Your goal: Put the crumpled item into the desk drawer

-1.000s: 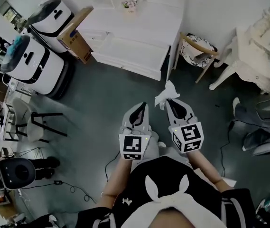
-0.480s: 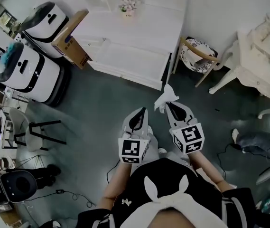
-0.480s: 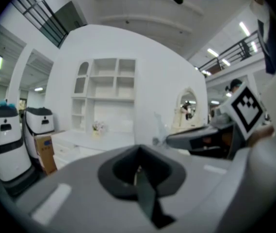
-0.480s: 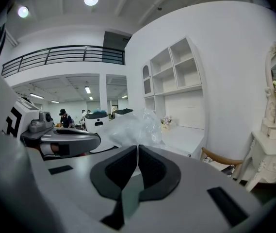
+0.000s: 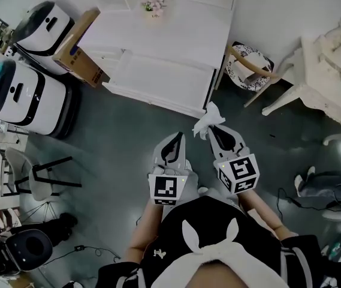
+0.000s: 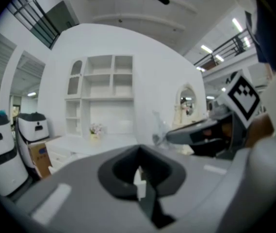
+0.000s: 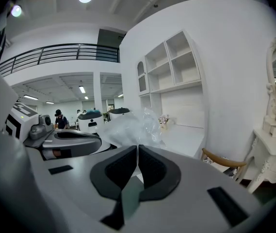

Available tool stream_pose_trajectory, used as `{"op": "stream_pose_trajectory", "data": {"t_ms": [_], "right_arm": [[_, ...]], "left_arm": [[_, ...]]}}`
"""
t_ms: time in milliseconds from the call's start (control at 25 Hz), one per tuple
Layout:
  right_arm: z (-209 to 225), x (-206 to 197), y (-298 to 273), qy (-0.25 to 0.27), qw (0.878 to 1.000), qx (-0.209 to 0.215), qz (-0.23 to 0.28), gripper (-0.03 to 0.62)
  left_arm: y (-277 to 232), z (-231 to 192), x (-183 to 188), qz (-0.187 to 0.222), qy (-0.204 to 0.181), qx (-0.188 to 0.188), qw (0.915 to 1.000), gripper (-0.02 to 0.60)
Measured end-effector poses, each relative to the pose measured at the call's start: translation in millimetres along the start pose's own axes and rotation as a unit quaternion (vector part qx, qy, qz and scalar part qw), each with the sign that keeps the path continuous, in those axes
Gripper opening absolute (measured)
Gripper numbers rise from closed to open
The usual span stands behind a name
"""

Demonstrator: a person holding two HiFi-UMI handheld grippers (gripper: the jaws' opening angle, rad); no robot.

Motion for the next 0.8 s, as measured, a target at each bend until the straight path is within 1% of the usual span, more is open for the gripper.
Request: {"op": "stream_pose_trajectory", "data": {"t_ms": [120,360,640,800], "right_arm": [[0,3,-17,0.001,1.000,-0.002,-0.005,0.009],[-2,13,-49,0.000,1.000,-0.009,-0.006,0.009],[-7,27,-83,0.004,1.000,-0.018,-0.002,0.009],[-8,30,-94,0.006,1.000,-0.017,0.003,0.009]], "left_arm": [[-9,-16,-1,-0.006,0.002,-0.002,1.0000,0.005],[-23,-54,-2,-0.004,0.033,-0.006,0.9994,0.005],[-35,-94,3,0.001,0.027,-0.018,0.9995,0.005],[-39,-105,-1,-0.003,0.026,-0.024,0.9994,0.005]]}}
Point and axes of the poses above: the fingertips, and each gripper's own axes: y backward along the fingers, z to its right, x out of its top, the point moved 10 cm from there along y, backward along the fingers, and after that the axes turned 11 degrees about -x, right-handed, at the moved point
